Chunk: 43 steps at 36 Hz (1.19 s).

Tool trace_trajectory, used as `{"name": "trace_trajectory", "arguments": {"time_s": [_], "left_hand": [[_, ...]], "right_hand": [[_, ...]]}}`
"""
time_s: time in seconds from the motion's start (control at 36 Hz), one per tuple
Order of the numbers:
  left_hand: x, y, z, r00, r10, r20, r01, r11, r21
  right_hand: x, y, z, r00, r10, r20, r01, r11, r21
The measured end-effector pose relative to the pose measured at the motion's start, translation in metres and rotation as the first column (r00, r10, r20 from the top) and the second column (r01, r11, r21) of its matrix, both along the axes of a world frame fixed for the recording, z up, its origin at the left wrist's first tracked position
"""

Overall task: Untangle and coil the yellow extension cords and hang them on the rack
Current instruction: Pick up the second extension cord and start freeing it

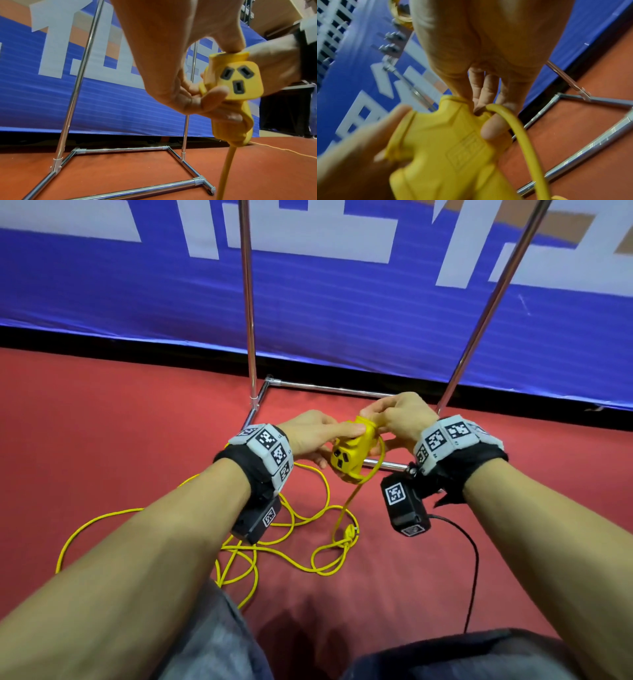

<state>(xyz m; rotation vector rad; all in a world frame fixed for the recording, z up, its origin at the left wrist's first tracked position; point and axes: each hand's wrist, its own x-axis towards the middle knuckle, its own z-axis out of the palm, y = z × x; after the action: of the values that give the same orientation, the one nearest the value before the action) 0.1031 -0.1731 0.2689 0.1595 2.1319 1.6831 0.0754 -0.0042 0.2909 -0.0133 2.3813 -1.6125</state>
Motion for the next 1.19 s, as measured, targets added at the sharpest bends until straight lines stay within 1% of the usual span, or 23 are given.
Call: {"name": "trace_trajectory", "arguments": {"time_s": [0.06,0.08,0.14,0.19,0.25,0.33,0.42,0.5,0.58,0.69,0.72,0.75,0.86,0.97,1.06,1.11,1.19], "left_hand": [[-0.002,0.002,-0.002,0.998,0.034,-0.048,-0.036,0.998,-0.049],[-0.004,0.002,-0.003,0.996,0.050,-0.076,-0.056,0.995,-0.079],[-0.008,-0.001,-0.006,0.988,0.069,-0.138,-0.088,0.986,-0.139],[-0.009,-0.004,-0.008,0.982,0.069,-0.174,-0.098,0.982,-0.163],[-0.010,-0.003,-0.009,0.981,0.050,-0.185,-0.085,0.978,-0.188],[-0.009,0.001,-0.006,0.976,0.044,-0.214,-0.098,0.965,-0.245],[-0.009,0.004,-0.004,0.974,0.030,-0.226,-0.090,0.961,-0.262],[-0.004,0.001,-0.004,0.983,-0.026,-0.182,-0.019,0.970,-0.243],[-0.001,-0.003,-0.003,0.982,-0.043,-0.182,0.000,0.973,-0.231],[0.003,-0.005,-0.003,0.998,0.008,-0.065,-0.011,0.999,-0.049],[0.004,-0.005,-0.002,0.998,0.008,-0.062,-0.010,0.999,-0.033],[0.004,-0.005,-0.002,0.998,0.003,-0.069,-0.005,0.999,-0.036],[0.004,-0.001,-0.001,0.990,-0.043,-0.131,0.027,0.992,-0.123],[0.001,0.001,-0.001,0.980,-0.049,-0.191,0.018,0.987,-0.159],[0.002,0.004,-0.001,0.974,-0.078,-0.213,0.033,0.977,-0.208],[0.005,0.006,-0.002,0.973,-0.108,-0.206,0.057,0.970,-0.236],[0.005,0.006,-0.004,0.973,-0.123,-0.194,0.074,0.968,-0.241]], "right_hand": [[0.000,-0.005,-0.002,0.999,0.010,-0.046,-0.007,0.997,0.074],[0.000,-0.007,-0.003,0.999,0.027,-0.047,-0.024,0.997,0.069],[0.004,-0.009,-0.004,0.997,0.073,0.020,-0.072,0.997,-0.028],[0.006,-0.008,-0.004,0.986,0.135,0.093,-0.126,0.987,-0.096],[0.005,-0.006,-0.007,0.982,0.171,0.081,-0.168,0.985,-0.046],[0.004,-0.007,-0.004,0.986,0.155,0.059,-0.159,0.984,0.077],[0.003,-0.008,-0.001,0.988,0.146,0.043,-0.149,0.984,0.101],[0.005,-0.007,-0.003,0.988,0.147,0.035,-0.150,0.985,0.082],[0.007,-0.004,-0.004,0.987,0.147,0.068,-0.147,0.989,-0.001],[0.011,-0.004,0.003,0.978,0.188,0.092,-0.190,0.982,0.004],[0.010,-0.004,0.003,0.973,0.203,0.107,-0.206,0.978,0.013],[0.009,-0.002,0.002,0.972,0.207,0.111,-0.211,0.977,0.022],[0.010,0.000,0.001,0.980,0.176,0.095,-0.182,0.982,0.057],[0.008,0.000,-0.001,0.985,0.149,0.088,-0.156,0.985,0.073],[0.002,0.003,-0.006,0.978,0.174,0.114,-0.187,0.976,0.109],[-0.002,0.007,-0.012,0.964,0.214,0.157,-0.234,0.965,0.119],[0.012,0.004,0.000,0.952,0.252,0.174,-0.274,0.954,0.119]]}}
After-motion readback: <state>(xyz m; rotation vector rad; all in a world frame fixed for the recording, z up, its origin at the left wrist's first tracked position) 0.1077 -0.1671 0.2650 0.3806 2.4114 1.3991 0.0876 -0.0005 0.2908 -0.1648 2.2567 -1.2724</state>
